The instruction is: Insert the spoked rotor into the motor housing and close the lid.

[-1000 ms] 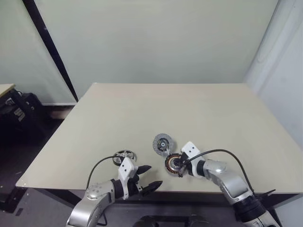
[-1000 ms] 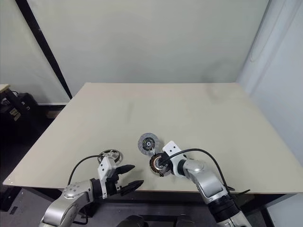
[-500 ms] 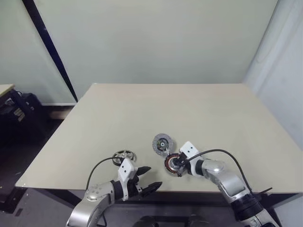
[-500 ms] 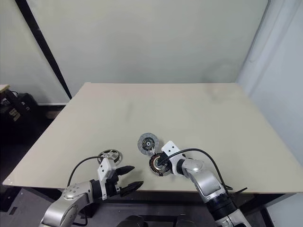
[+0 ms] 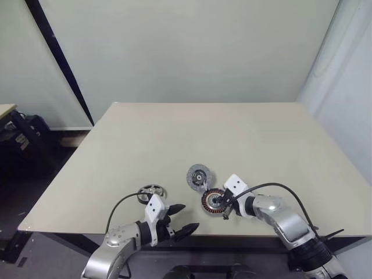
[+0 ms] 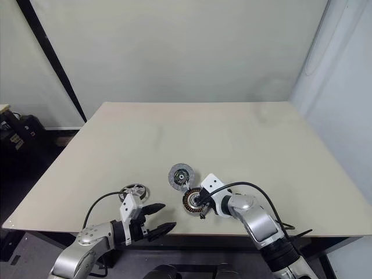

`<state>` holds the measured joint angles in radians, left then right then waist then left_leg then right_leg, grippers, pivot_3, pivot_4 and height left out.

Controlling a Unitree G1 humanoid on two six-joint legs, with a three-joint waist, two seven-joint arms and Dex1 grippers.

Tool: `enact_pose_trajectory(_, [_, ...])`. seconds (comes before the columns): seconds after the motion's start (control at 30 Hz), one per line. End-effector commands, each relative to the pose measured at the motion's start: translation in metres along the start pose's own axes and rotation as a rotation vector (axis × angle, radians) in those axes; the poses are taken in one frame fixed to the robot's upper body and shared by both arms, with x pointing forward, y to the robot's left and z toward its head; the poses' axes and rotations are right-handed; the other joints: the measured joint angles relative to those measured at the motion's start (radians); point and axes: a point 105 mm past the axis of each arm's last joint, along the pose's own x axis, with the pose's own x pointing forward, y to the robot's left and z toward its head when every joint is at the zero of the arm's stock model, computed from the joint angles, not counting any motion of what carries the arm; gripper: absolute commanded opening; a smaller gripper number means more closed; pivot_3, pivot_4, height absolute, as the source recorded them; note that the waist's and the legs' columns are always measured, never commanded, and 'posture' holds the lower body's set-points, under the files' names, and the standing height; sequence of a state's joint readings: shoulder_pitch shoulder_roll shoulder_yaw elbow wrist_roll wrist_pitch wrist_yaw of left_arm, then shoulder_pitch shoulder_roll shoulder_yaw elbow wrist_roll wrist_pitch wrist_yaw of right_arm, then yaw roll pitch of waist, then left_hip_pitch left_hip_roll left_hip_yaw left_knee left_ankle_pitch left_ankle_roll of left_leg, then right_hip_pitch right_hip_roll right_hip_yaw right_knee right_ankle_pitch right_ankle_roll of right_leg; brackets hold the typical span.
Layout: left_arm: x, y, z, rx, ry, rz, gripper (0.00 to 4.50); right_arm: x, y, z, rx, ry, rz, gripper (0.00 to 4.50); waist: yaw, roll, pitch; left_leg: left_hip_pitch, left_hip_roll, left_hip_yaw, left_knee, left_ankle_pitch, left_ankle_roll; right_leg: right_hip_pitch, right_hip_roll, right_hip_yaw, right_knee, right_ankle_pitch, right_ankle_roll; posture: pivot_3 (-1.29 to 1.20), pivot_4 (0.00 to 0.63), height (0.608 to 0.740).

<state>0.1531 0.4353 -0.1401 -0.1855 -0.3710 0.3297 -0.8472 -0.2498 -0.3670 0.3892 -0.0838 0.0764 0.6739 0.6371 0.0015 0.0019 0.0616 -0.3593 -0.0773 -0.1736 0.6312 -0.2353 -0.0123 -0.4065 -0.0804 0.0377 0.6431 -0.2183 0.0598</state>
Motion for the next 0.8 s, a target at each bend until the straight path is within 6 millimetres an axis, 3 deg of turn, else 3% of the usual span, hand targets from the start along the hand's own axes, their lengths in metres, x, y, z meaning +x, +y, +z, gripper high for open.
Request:
enact_pose_trajectory(0.03, [0.001, -0.001, 0.011, 0.039, -0.031, -0.006, 4.50, 0.000, 0.001, 0.013, -0.034, -0.038, 0.000, 0.05, 0.000, 0.000, 0.000, 0.000, 0.000, 0.000, 0.000, 0.000, 0.000, 0.000, 0.000, 0.000, 0.000, 0.000, 0.000, 0.00, 0.000, 0.740])
enact_pose_trajectory(0.47, [0.001, -0.002, 0.010, 0.035, -0.033, -0.006, 4.50, 0.010, -0.002, 0.011, -0.056, -0.020, -0.038, 0.05, -0.001, 0.000, 0.000, 0.000, 0.000, 0.000, 0.000, 0.000, 0.000, 0.000, 0.000, 0.000, 0.000, 0.000, 0.000, 0.00, 0.000, 0.740])
enact_pose_trajectory(0.8, [0.003, -0.005, 0.010, 0.030, -0.035, -0.010, 4.50, 0.013, -0.009, 0.021, -0.099, -0.035, -0.090, 0.05, -0.006, 0.000, 0.000, 0.001, 0.007, 0.001, 0.004, 0.000, -0.001, 0.000, 0.009, 0.001, 0.000, 0.000, -0.001, 0.00, 0.000, 0.740])
